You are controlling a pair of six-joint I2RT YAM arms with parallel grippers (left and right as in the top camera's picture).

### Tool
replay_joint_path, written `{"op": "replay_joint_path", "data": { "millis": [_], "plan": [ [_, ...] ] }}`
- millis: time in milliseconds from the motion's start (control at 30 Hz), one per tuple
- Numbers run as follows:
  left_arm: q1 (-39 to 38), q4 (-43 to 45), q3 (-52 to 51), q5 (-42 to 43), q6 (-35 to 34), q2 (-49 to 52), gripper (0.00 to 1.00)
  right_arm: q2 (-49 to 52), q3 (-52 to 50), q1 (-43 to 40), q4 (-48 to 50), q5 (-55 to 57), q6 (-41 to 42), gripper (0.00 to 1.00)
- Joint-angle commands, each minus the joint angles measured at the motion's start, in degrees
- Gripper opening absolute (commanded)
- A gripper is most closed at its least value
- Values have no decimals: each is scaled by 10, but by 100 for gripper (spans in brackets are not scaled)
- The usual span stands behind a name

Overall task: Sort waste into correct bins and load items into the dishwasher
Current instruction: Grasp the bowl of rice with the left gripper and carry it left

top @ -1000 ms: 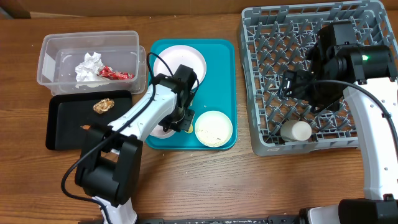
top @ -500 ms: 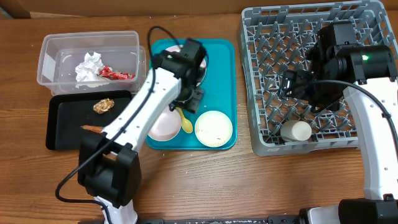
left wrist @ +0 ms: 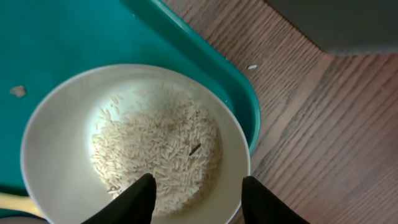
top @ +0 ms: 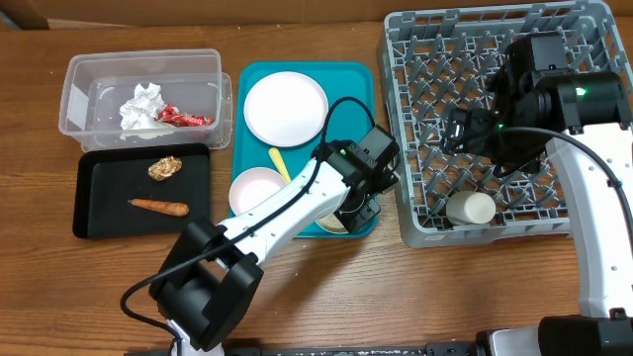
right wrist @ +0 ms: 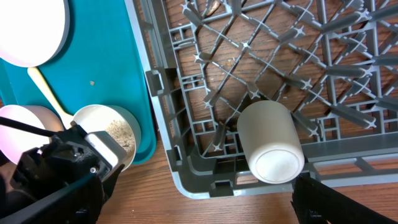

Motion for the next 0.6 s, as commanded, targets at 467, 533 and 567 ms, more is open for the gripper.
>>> {"op": "replay_joint_path", "data": {
  "millis": [467,533,567],
  "plan": [
    [-14,-56,43,18,16,-9,61,-6,2,3,17,5,-3,100],
    [-24,-62,42,21,33,-9,64,-6,2,3,17,5,-3,100],
    [-36,-62,37,21,46,-9,67,-6,2,3,17,5,-3,100]
  ]
}}
